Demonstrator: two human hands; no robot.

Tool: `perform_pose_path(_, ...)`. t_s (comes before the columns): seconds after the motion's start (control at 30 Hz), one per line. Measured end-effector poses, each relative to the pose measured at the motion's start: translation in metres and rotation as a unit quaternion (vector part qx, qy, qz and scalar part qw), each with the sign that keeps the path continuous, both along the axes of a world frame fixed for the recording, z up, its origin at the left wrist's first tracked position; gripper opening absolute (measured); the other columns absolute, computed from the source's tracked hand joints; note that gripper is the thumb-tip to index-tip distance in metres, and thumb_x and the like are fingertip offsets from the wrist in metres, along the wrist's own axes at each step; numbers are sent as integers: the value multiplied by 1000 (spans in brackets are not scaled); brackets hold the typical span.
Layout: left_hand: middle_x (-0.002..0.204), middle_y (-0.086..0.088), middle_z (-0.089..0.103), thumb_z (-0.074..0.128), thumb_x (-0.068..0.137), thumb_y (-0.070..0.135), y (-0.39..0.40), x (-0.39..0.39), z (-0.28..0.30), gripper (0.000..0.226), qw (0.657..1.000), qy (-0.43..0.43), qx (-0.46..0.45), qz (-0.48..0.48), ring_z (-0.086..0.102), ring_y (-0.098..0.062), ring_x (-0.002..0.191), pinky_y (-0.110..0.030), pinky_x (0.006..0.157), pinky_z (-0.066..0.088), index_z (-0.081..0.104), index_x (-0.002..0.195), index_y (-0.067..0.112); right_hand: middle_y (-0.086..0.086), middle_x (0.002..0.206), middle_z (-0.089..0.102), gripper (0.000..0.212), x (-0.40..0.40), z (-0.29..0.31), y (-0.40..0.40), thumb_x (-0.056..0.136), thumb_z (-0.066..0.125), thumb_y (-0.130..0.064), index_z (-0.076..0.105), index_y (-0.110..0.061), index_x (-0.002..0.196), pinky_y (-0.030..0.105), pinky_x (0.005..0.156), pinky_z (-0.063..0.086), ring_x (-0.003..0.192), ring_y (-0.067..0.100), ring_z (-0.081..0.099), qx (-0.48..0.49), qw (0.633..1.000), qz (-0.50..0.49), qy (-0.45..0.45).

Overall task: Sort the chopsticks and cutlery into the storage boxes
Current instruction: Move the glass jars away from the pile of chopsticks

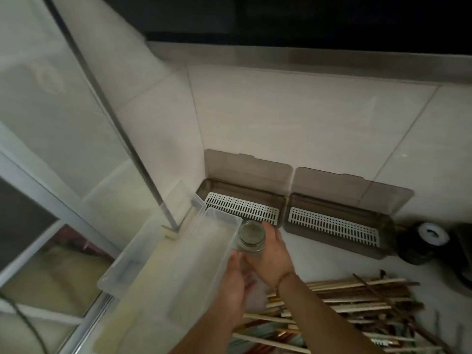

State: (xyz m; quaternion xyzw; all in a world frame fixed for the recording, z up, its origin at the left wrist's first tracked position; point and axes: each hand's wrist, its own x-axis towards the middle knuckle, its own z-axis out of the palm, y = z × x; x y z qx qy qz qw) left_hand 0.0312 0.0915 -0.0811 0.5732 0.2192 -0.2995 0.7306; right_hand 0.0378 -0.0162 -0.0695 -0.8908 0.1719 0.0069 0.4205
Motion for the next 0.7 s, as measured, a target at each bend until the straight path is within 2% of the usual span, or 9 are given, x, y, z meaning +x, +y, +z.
perform_pose_path(0.1,118,-2,70,25,101,54,1,1,-4,50,1000,-10,-6,-18,62,-20,114,-42,102,48,62,122,28,0,134,42,85,7,1,7,62,74,-54,32,-31,132,36,90,49,107,29,57,-2,999,-39,-2)
perform_pose_path(0.17,120,0,68,23,102,53,2,1,-6,49,1000,-8,2,-26,62,-15,107,-34,92,50,60,124,28,1,130,47,74,9,2,7,65,78,-44,39,-28,126,31,85,48,103,28,60,-3,998,-56,-2)
perform_pose_path(0.23,125,-3,65,26,102,54,3,1,-10,47,999,-15,9,-32,61,-14,98,-30,84,49,58,126,29,1,125,51,72,5,4,4,63,80,-42,44,-28,123,31,85,49,103,25,60,-18,998,-60,-23)
perform_pose_path(0.33,130,-5,60,31,100,56,2,3,-13,47,998,-25,-7,-58,59,-19,112,-35,96,50,53,132,28,-2,124,51,75,-11,11,-6,63,81,-46,43,-28,125,28,86,49,103,19,58,-20,995,-75,-60)
perform_pose_path(0.4,127,-8,62,38,100,52,-4,3,-8,45,997,-15,-39,-59,59,-24,114,-42,101,48,52,133,26,-5,124,51,77,-27,20,-16,63,81,-48,43,-27,126,18,83,45,103,12,56,-10,992,-94,-88)
perform_pose_path(0.5,120,-10,68,47,93,48,-17,-4,4,48,990,-11,-117,-74,61,-30,113,-45,94,51,58,130,19,-14,118,53,75,-53,37,-32,62,80,-54,43,-33,125,6,79,39,100,1,52,0,987,-110,-120)
perform_pose_path(0.63,123,-15,66,44,99,35,-48,-28,21,38,973,-44,-176,-141,64,-31,109,-43,85,53,59,125,13,-18,119,51,76,-94,49,-62,61,79,-55,43,-36,124,12,86,45,105,-5,50,-10,979,-146,-141)
perform_pose_path(0.7,122,-17,65,43,102,30,-70,-44,26,33,966,-42,-179,-180,65,-31,106,-44,87,53,61,122,11,-19,120,46,83,-119,54,-77,59,83,-52,41,-35,128,3,83,38,104,-12,44,-14,974,-178,-139)
